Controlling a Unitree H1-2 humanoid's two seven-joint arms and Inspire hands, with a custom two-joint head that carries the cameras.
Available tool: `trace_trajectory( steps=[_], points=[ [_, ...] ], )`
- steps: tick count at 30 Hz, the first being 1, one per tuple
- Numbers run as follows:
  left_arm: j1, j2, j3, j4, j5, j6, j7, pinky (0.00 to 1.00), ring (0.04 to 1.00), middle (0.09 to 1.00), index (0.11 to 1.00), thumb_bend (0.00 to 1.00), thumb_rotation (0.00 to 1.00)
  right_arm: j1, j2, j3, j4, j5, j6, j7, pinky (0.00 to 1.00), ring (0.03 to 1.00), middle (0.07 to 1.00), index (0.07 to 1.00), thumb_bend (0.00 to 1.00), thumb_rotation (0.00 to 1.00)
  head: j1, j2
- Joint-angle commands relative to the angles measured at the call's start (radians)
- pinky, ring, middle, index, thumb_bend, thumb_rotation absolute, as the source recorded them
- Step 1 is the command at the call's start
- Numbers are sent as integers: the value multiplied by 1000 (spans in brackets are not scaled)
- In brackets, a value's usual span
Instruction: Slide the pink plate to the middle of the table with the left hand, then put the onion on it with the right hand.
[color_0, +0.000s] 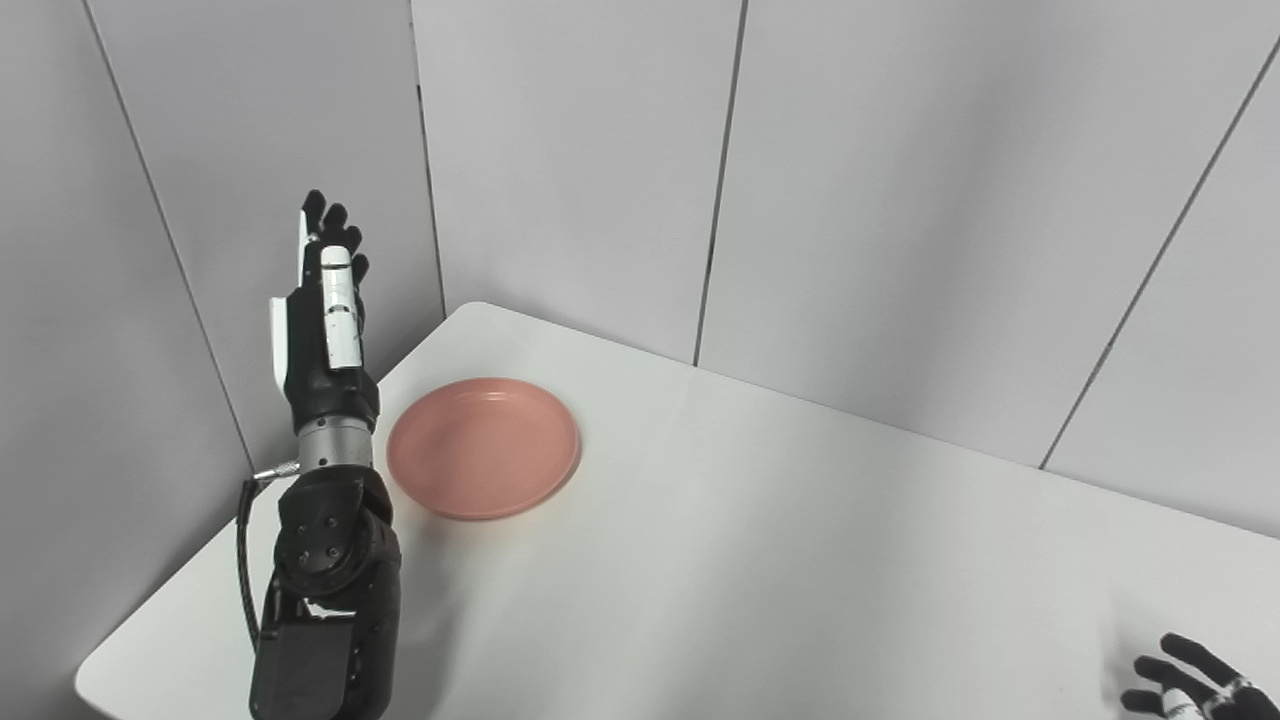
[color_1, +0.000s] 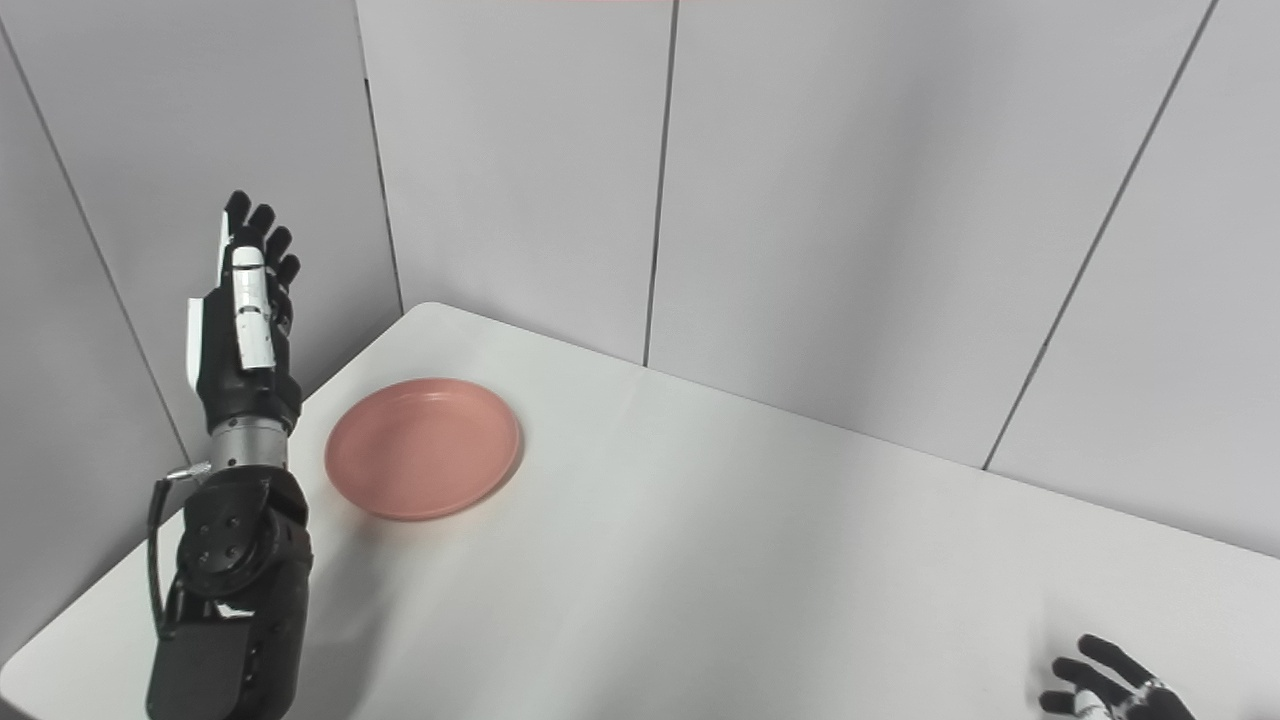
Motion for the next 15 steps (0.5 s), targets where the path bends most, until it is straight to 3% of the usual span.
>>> trace_trajectory(
  steps=[1,15],
  points=[
    [-19,30,13,3,-18,-30,8,996,985,987,976,427,1000,-32,-11,-4,-32,5,-16,5,297,437,537,615,469,0,3,0],
    [-6,26,27,113,-55,-57,17,979,977,975,955,405,1000,-28,-20,-2,-33,9,-15,7,297,439,540,617,468,0,18,8]
  ],
)
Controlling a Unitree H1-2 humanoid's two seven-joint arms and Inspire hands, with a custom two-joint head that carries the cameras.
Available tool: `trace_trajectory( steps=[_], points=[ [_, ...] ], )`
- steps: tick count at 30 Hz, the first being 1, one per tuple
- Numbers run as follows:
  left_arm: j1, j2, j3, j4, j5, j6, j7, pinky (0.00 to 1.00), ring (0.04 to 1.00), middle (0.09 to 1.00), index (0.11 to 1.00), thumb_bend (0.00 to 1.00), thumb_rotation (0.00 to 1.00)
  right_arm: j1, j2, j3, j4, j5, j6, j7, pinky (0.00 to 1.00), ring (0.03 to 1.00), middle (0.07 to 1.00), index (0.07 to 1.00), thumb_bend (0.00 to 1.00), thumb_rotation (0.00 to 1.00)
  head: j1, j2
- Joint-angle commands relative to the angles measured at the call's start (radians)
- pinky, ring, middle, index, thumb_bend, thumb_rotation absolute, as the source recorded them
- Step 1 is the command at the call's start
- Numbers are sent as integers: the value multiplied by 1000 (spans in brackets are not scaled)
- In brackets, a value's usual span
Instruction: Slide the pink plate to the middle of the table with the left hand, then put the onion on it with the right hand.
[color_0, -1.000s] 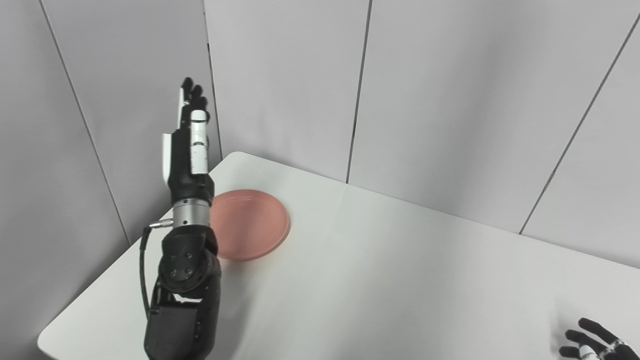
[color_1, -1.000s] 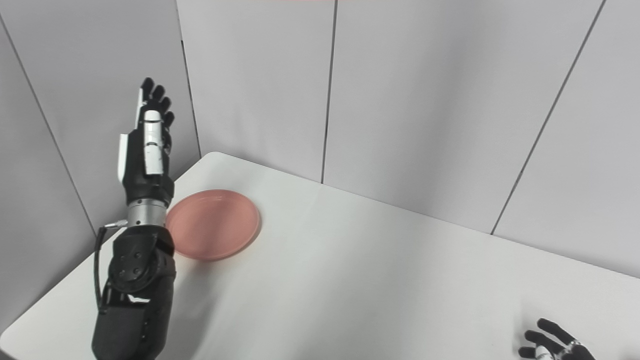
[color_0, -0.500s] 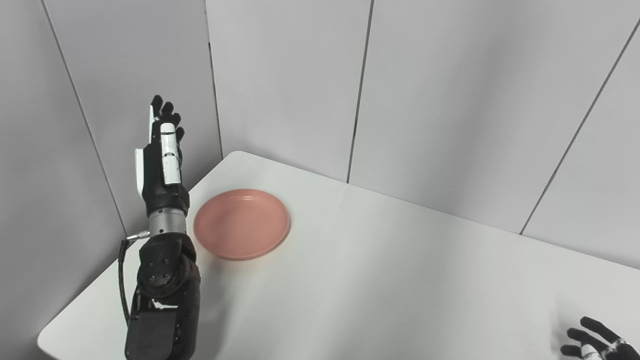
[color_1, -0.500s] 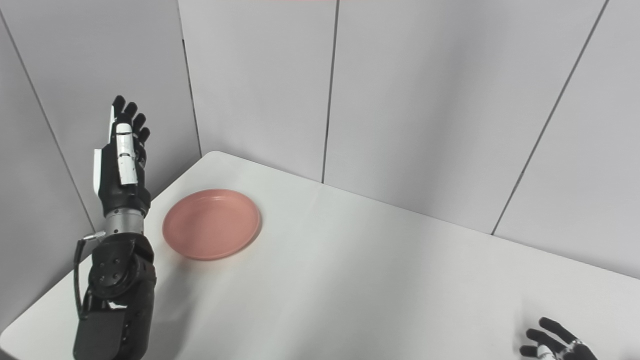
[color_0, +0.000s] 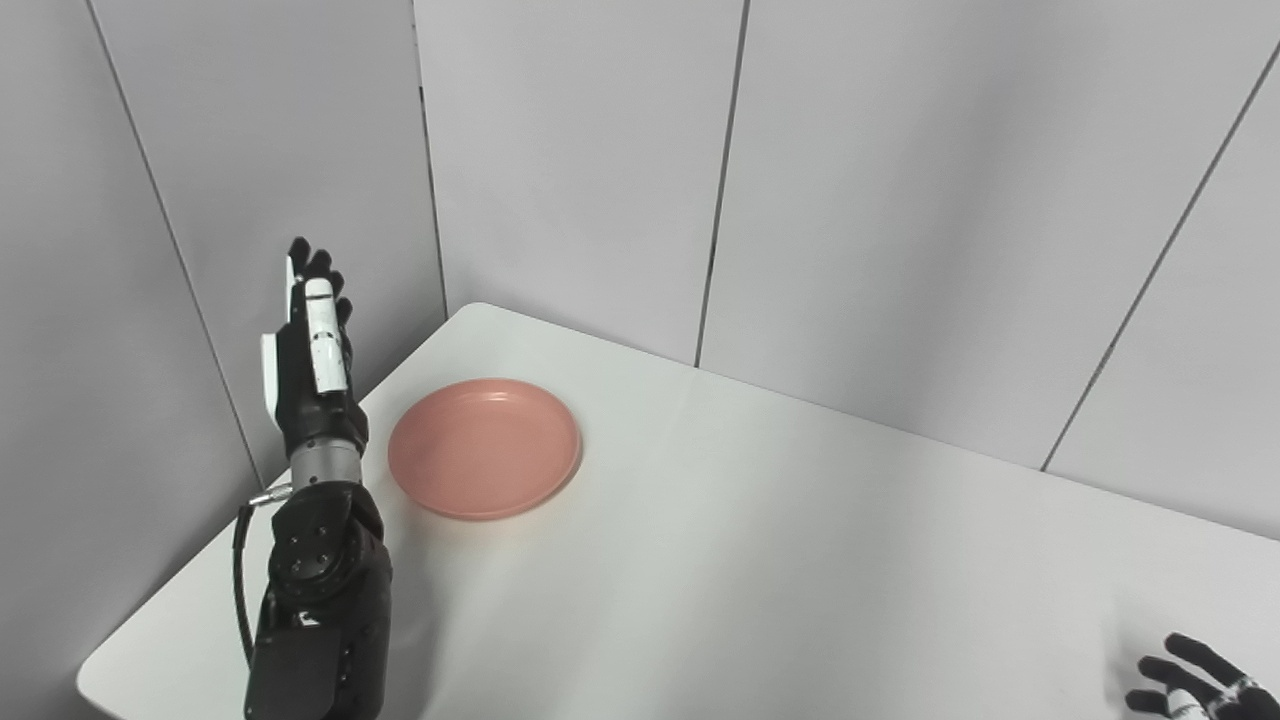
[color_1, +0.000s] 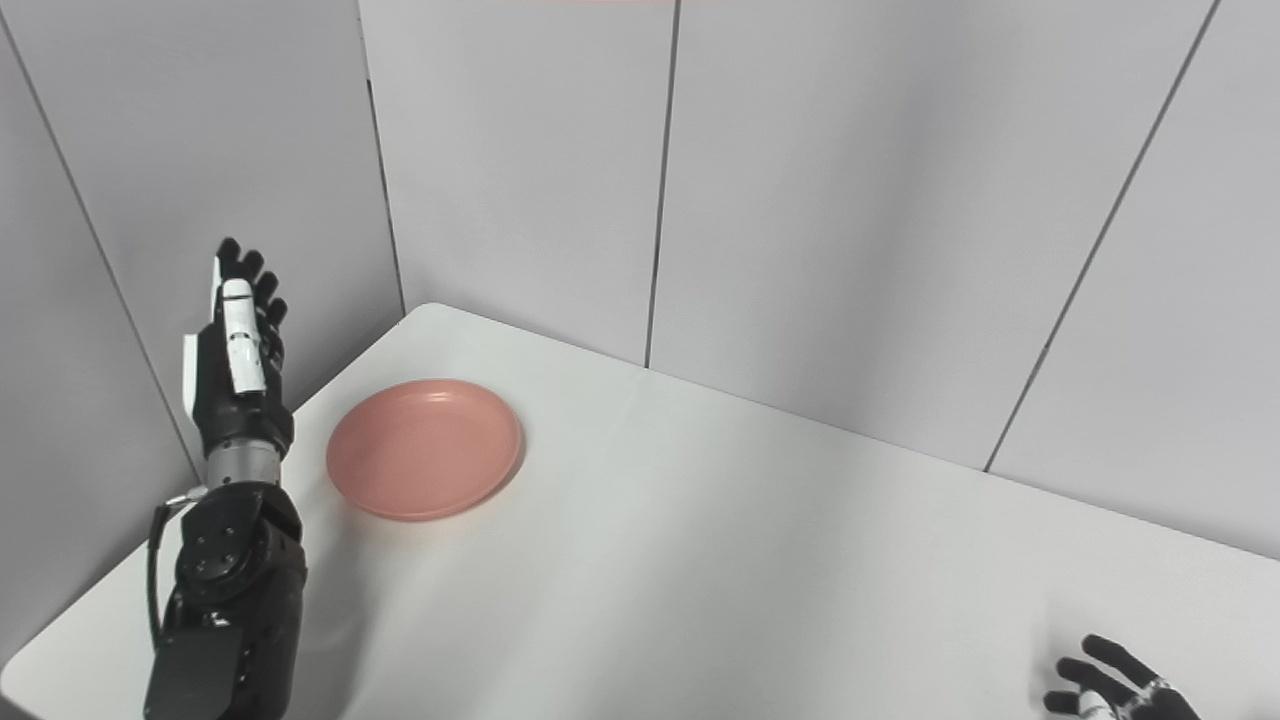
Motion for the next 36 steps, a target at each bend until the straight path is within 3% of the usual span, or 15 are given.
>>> trace_trajectory(
  steps=[1,12,36],
  points=[
    [-20,27,2,-5,-13,-50,-1,978,976,974,955,405,1000,-28,-9,-4,-34,5,-12,6,297,438,538,617,468,0,1,-1],
    [5,45,14,74,-94,-76,-35,998,978,976,950,384,1000,-26,-17,-6,-37,16,-12,7,299,440,542,619,468,0,7,8],
    [21,55,32,217,-144,-85,-33,1000,981,978,955,408,1000,-20,-20,-5,-55,16,-1,4,299,438,541,619,468,0,9,25]
  ],
)
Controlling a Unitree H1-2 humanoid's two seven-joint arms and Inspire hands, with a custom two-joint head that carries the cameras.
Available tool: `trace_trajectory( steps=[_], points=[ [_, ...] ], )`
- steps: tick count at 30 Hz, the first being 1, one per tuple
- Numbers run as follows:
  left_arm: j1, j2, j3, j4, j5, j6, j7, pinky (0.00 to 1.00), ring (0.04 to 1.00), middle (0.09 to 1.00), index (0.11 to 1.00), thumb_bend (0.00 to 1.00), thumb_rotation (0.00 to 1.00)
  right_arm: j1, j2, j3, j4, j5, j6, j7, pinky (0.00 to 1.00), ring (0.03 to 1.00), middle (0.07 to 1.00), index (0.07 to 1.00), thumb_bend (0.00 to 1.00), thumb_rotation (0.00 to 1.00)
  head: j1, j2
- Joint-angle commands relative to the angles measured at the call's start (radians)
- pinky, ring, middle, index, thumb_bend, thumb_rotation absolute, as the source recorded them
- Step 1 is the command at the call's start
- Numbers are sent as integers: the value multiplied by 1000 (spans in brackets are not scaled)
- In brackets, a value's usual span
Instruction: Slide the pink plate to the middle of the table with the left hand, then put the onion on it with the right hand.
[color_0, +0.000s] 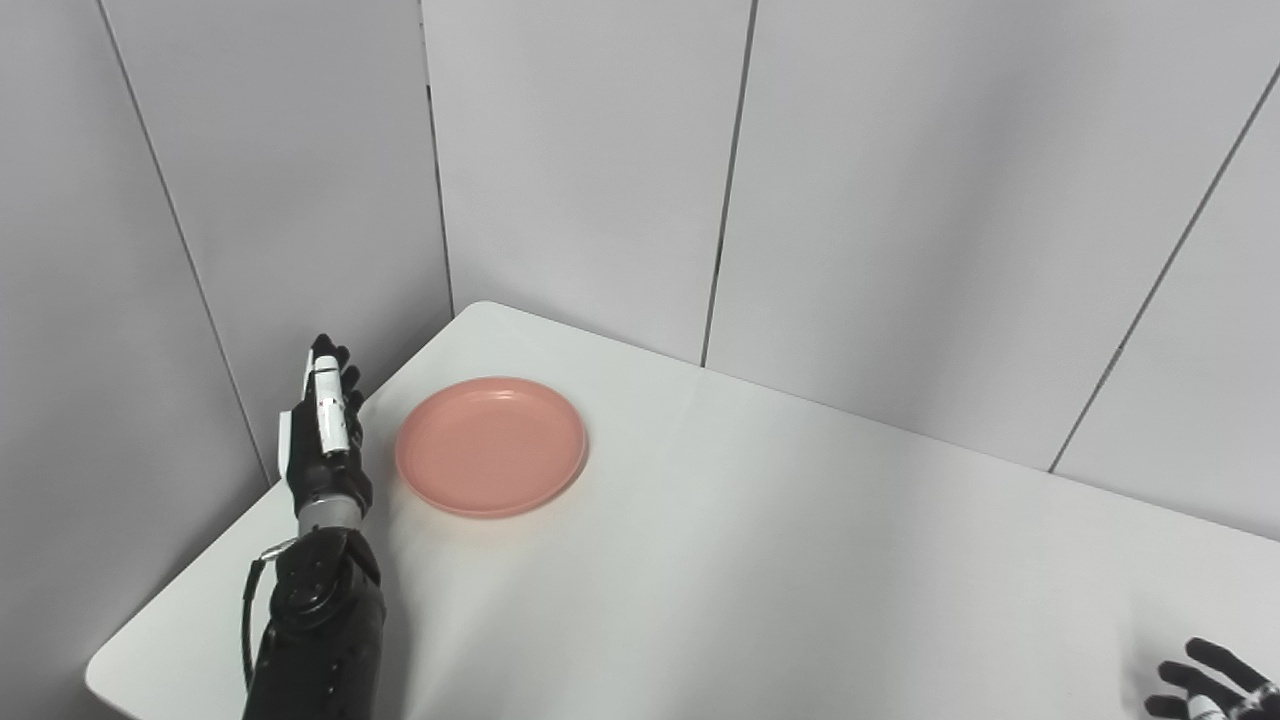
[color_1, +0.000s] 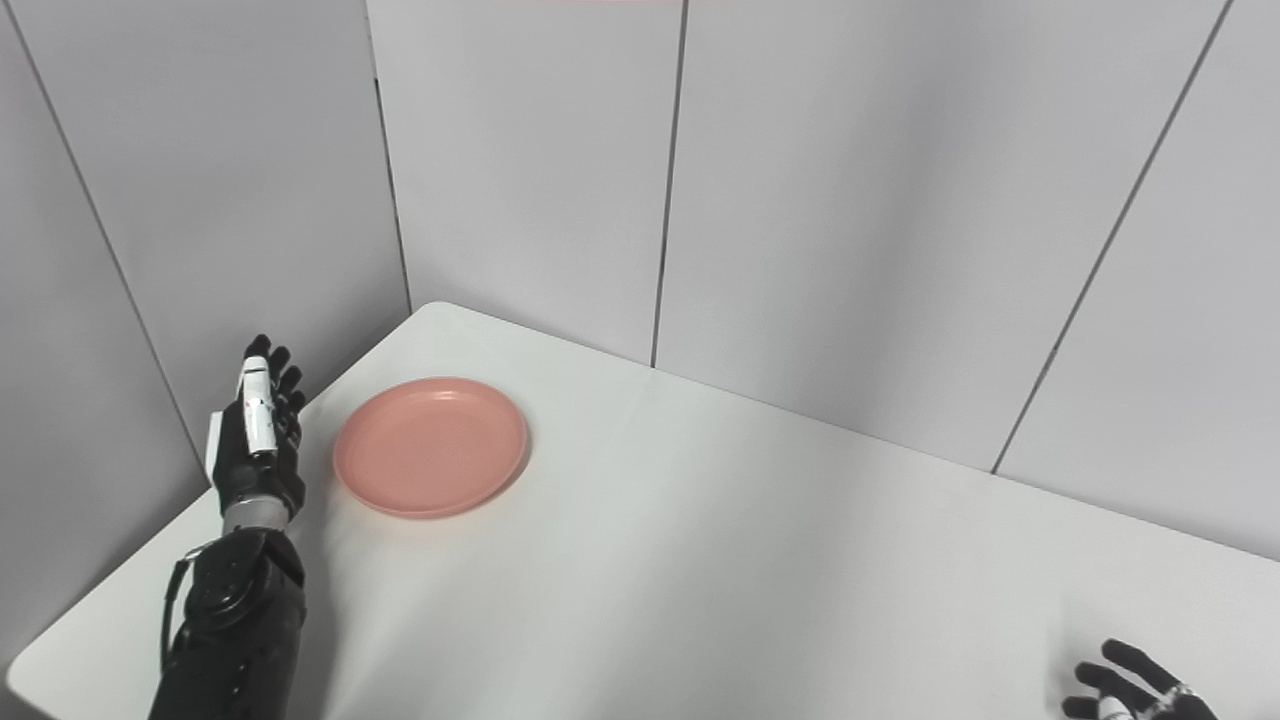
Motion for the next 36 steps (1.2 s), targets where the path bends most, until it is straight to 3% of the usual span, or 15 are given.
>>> trace_trajectory(
  steps=[1,15,36],
  points=[
    [-14,26,5,-16,-15,-42,-11,1000,982,979,953,412,1000,-20,-5,-5,-50,5,4,2,298,438,541,619,468,0,1,0],
    [-28,21,9,34,-84,-1,-14,984,964,962,934,399,1000,-18,-9,0,-51,2,-3,7,299,439,541,618,468,0,-5,4],
    [-129,43,-28,205,-261,54,-148,984,967,978,972,367,1000,-12,-7,-1,-62,4,2,9,299,439,541,619,468,0,-15,16]
  ],
)
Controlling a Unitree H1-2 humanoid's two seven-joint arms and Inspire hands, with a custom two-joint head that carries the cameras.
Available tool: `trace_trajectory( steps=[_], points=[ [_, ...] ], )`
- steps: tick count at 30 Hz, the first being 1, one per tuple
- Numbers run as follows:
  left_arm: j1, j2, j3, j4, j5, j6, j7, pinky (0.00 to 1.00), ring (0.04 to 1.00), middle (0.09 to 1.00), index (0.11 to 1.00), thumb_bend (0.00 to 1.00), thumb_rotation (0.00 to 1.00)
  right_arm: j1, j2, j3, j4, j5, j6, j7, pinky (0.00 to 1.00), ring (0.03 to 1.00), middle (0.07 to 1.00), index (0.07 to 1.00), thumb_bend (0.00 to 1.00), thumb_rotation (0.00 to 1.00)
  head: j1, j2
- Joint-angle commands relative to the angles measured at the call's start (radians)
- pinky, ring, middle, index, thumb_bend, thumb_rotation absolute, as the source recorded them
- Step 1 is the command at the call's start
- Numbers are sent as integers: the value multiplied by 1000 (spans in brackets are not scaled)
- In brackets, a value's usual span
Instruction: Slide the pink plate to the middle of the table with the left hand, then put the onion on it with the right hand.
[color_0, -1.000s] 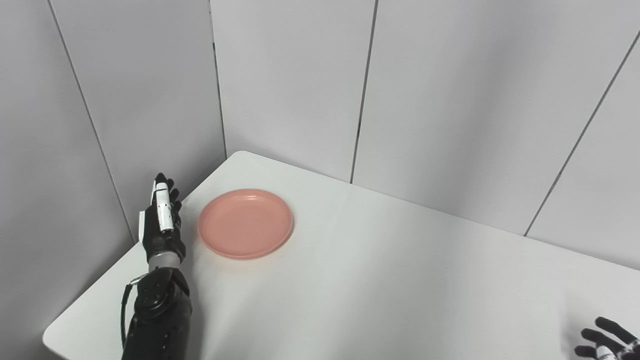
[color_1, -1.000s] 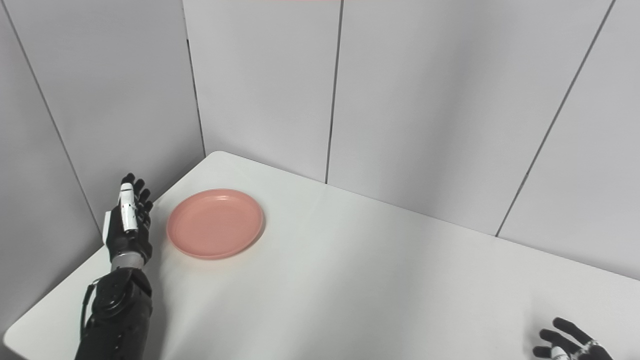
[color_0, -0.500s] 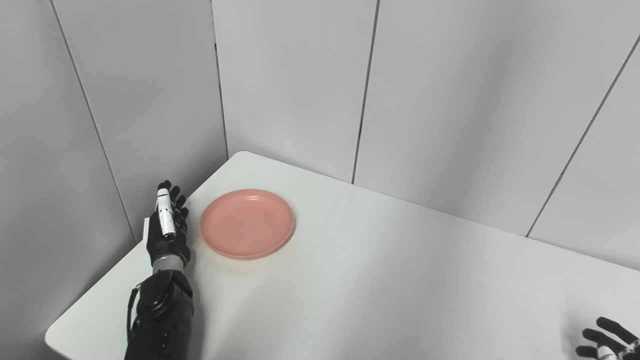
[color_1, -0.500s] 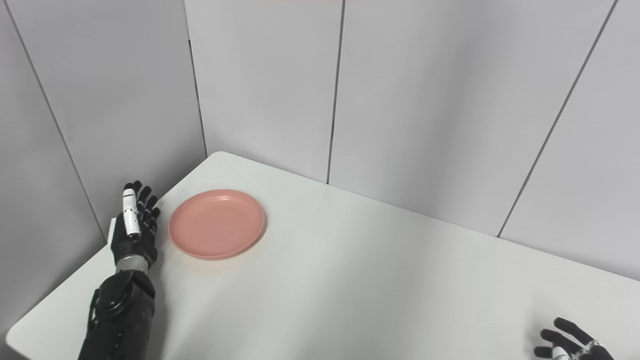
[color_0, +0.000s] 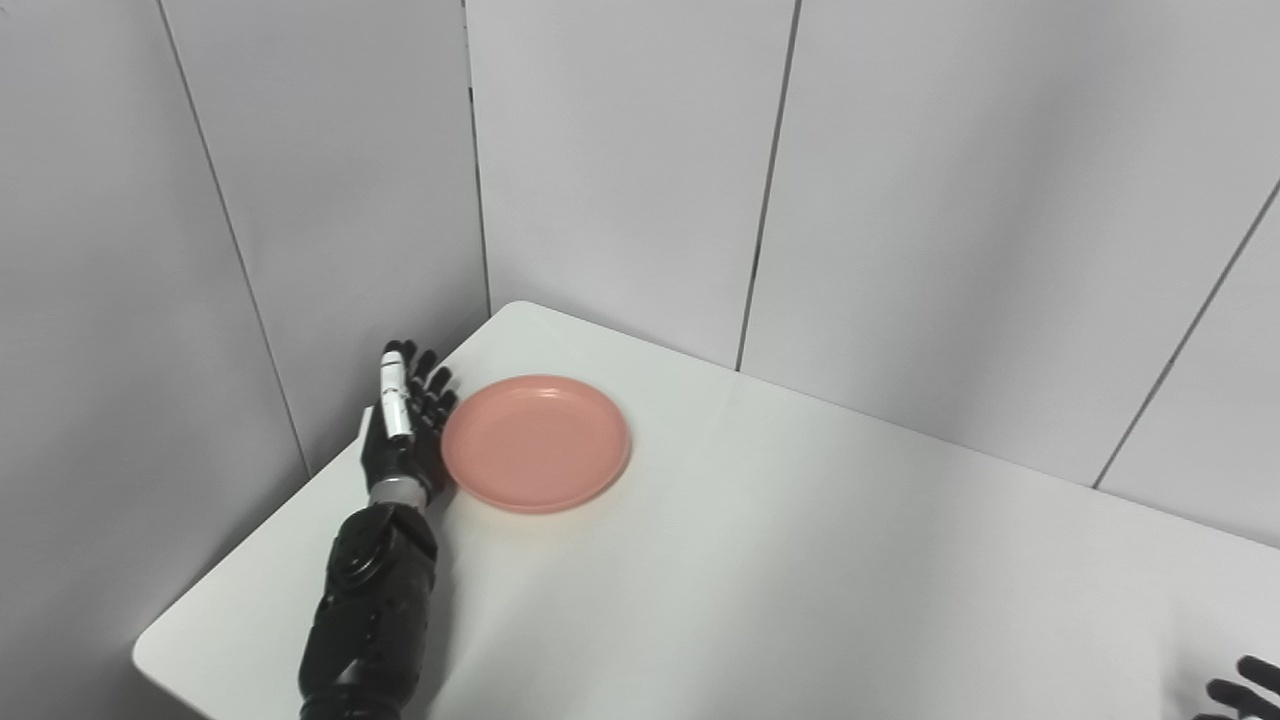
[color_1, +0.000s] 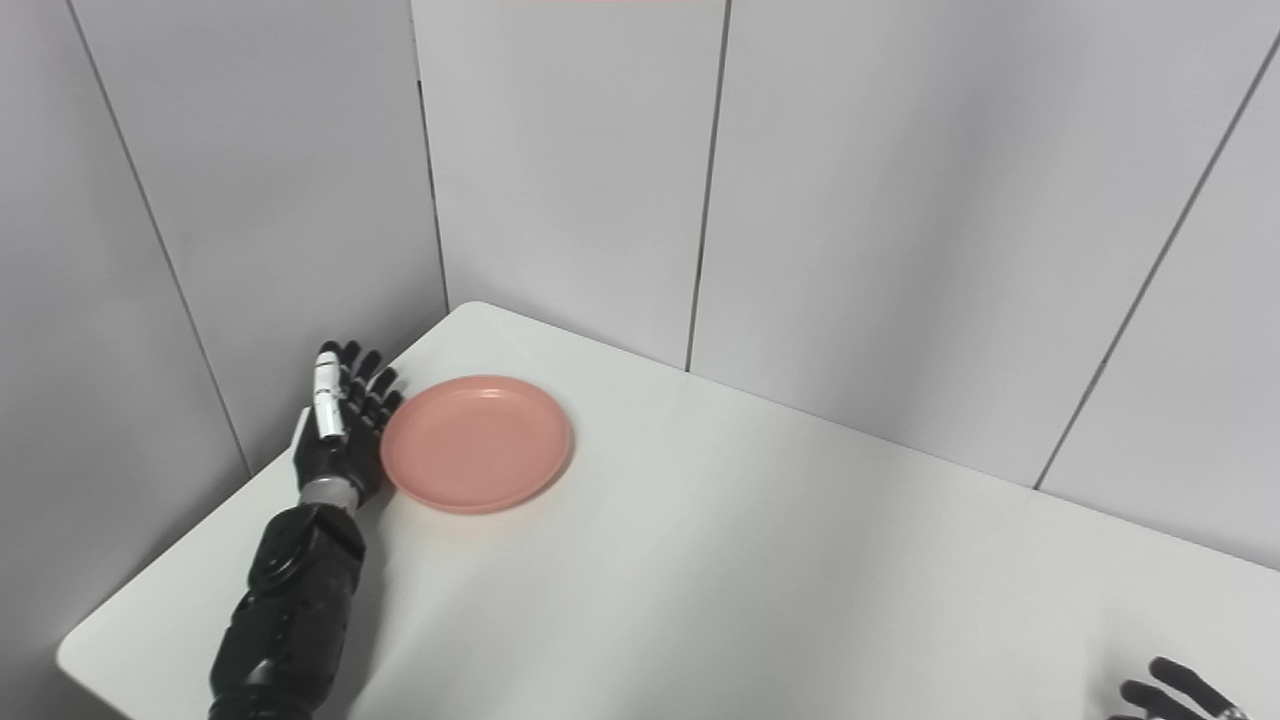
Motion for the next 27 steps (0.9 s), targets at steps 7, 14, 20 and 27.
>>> trace_trajectory(
  steps=[7,14,20,27],
  points=[
    [-90,17,-27,144,-45,26,-109,1000,985,997,984,371,1000,-11,-6,-2,-39,2,-6,5,300,439,542,619,468,0,-10,7],
    [-123,28,-47,253,-83,75,-222,987,970,980,966,390,1000,-9,-7,-4,-47,5,-1,5,298,438,542,619,468,0,-19,16],
    [-134,39,-96,293,-75,116,-286,937,933,943,930,378,1000,-6,-7,2,-56,9,-6,14,300,441,544,621,467,0,-39,29],
    [-154,35,-160,334,-62,133,-359,905,916,925,909,389,1000,11,5,16,-87,-5,18,3,301,444,538,607,471,0,-106,59]
  ],
)
